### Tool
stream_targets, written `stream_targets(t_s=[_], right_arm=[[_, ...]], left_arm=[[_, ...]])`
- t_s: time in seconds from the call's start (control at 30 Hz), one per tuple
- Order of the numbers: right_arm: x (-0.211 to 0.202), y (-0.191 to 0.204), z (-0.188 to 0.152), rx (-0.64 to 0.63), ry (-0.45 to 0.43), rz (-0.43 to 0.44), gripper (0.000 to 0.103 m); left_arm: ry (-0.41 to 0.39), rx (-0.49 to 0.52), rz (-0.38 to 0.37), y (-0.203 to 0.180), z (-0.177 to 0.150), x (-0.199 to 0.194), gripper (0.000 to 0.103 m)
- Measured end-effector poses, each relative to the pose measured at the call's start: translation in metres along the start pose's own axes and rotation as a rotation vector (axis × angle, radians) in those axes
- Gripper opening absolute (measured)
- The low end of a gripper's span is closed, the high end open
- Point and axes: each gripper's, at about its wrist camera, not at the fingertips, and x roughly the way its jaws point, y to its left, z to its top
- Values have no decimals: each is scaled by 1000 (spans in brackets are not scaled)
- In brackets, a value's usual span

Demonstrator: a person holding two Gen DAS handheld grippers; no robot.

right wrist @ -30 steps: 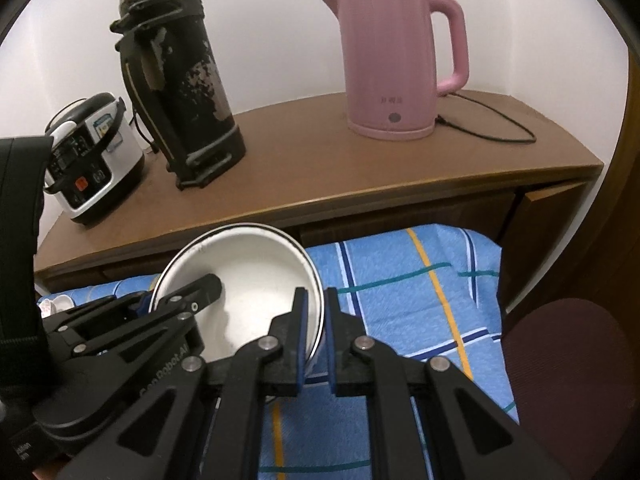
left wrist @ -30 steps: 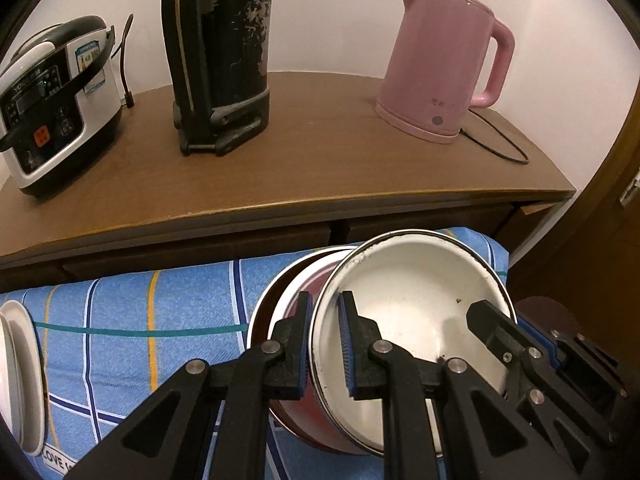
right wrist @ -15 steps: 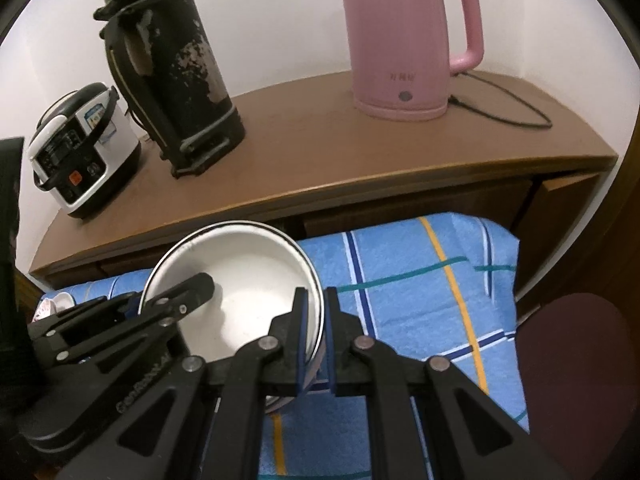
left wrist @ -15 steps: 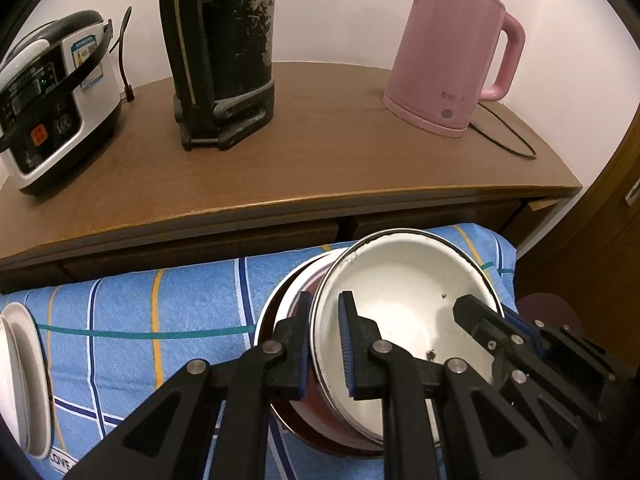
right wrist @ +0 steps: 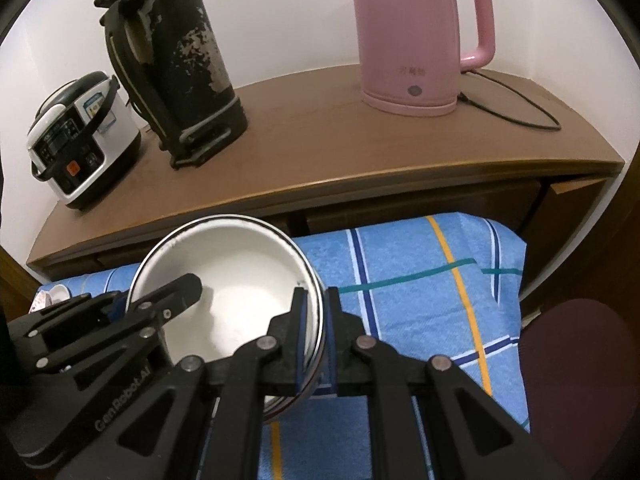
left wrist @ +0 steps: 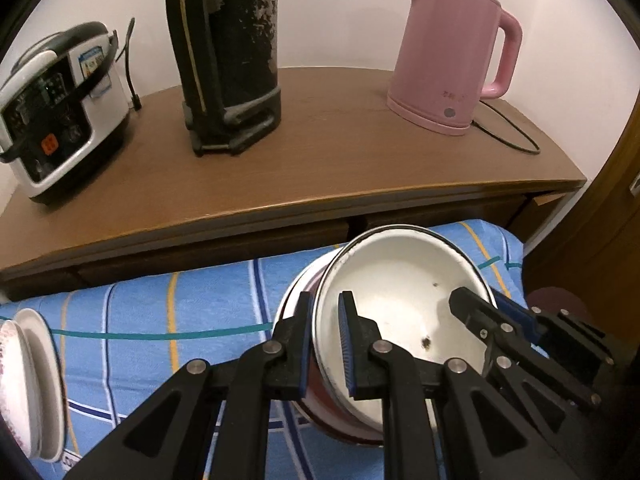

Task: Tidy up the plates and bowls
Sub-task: 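Lower the cream bowl onto the nested bowls and open both tools, then withdraw both tools from the bowl stack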

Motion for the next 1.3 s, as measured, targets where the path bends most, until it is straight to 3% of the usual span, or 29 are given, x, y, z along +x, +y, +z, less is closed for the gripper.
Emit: stream_targets(t_s=[0.13, 0.23, 0.33, 0.4, 0.47, 0.57, 0.7, 0.77, 1.03, 1.3], right_arm=[[0, 5, -1, -14, -17, -26, 12], [1, 5, 0, -7, -22, -27, 15], [2, 3, -1, 5, -23, -22, 20], [5, 2, -3, 12, -15, -20, 25], [7, 1, -4, 30, -3, -13, 26], [3, -6, -8, 80, -25, 16, 29], [-16, -17, -15, 184, -104, 34, 57], [-28, -22, -20, 231, -161, 24, 61], [-67, -31, -39, 378, -310, -17, 68], [-84, -23, -51, 393, -351, -76, 72]], left_arm=[[-25, 18, 23, 4, -2, -7, 16], [-73, 50, 94, 4, -2, -16, 22], [-105, 49, 103, 7, -1, -23, 37], [-128, 54, 122, 8, -2, -28, 54], [-143, 67, 134, 8, -4, -31, 57], [-144, 72, 141, 9, -8, -34, 57], [-136, 58, 128, 11, -13, -38, 57], [-137, 59, 125, 10, -17, -40, 57], [-153, 76, 123, 4, -26, -52, 57], [-157, 80, 113, 2, -33, -59, 57]])
